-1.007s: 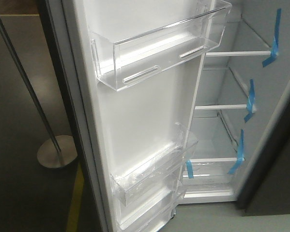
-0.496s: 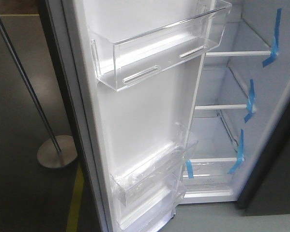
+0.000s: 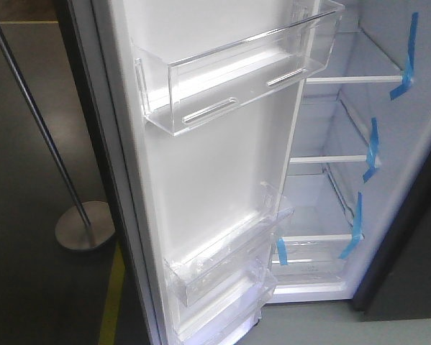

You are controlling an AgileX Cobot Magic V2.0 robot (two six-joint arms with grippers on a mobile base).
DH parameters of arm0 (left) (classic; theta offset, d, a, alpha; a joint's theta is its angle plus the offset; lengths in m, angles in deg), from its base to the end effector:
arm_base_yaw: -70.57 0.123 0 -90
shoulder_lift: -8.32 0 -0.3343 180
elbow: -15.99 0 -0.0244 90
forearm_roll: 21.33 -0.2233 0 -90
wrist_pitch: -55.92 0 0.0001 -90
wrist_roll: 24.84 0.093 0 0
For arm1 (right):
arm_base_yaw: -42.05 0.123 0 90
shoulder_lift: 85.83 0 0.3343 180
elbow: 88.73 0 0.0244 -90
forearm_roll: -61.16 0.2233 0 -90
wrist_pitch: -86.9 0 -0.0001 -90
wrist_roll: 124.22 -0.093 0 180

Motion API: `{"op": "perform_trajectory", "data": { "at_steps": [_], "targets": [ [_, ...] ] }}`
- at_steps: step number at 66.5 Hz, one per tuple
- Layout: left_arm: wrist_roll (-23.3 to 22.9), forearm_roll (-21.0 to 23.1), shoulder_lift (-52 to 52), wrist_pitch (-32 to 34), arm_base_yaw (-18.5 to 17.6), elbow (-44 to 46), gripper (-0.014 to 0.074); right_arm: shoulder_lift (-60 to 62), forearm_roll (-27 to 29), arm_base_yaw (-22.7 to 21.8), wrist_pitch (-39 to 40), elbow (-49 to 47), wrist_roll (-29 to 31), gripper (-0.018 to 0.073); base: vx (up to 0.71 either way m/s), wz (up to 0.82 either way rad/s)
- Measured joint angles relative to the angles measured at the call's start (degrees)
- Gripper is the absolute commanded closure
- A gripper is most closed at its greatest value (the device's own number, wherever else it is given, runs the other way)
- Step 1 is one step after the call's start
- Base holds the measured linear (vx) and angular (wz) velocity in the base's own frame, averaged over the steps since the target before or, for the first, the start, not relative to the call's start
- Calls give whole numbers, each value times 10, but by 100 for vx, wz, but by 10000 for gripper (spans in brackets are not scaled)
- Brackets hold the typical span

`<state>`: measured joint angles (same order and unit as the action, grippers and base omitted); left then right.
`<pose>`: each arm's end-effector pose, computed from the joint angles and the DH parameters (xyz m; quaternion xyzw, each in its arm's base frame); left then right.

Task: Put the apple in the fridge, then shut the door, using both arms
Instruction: 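Lower the apple into the upper door bin and open the right gripper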

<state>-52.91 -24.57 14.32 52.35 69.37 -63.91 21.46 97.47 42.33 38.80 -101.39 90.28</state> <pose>-0.0185 0.0007 0.1990 -0.1454 0.6886 -0.1588 0.6924 0.1634 0.0418 0.5574 -0.1990 0.7440 0.1322 0.6240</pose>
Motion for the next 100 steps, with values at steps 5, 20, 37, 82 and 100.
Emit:
{"op": "perform_trajectory", "data": {
  "at_steps": [5, 20, 37, 82, 100],
  "targets": [
    [-1, 2, 0, 0, 0, 0, 604, -34, 61, 0, 1, -27, 44, 410, 0, 0],
    [-30, 43, 0, 14, 0, 0, 604, -162, 194, 0, -27, -152, 123, 407, 0, 0],
    [-37, 61, 0, 15, 0, 0, 604, -298, 280, 0, -74, -233, 171, 398, 0, 0],
    [-37, 62, 0, 15, 0, 0, 604, -398, 352, 0, -97, -236, 248, 36, 0, 0],
    [-37, 62, 0, 15, 0, 0, 604, -398, 333, 0, -97, -236, 235, -6, 0, 0]
  ]
}}
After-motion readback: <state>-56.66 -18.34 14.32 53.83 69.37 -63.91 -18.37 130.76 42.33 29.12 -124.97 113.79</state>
